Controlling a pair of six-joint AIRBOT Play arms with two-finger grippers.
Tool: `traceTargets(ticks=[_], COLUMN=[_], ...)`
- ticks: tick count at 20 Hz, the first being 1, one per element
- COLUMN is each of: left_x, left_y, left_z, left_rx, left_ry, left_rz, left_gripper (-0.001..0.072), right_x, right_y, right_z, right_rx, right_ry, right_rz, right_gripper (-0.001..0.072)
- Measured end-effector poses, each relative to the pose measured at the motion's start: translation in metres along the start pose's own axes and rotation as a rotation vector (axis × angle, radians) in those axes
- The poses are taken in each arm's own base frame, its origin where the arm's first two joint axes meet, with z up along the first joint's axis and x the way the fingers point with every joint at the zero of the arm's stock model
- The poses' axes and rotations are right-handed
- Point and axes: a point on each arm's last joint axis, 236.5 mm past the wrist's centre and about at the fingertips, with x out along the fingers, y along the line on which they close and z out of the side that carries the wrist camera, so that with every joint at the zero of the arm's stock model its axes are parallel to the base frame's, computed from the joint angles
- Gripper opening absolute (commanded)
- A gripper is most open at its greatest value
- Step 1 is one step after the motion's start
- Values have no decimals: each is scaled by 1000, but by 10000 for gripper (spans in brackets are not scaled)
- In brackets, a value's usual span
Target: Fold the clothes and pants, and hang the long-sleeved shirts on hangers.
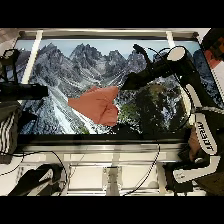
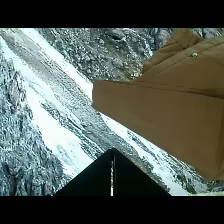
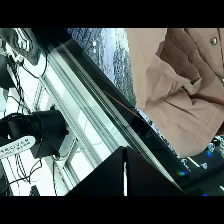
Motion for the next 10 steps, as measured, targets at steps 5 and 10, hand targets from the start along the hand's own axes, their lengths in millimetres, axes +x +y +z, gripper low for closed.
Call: traceTargets(ticks=[5,10], left_x=[0,0], left_y=[0,1], left_z=[0,0], left_rx=[0,11], left_ry=[0,1], left_rz=[0,4], left_gripper=[19,19], right_x=[0,0], right_y=[0,0], right_z=[0,2], right_rx=[-1,0], right_ry=[0,-9], right_rz=[0,-3], right_gripper=[17,17])
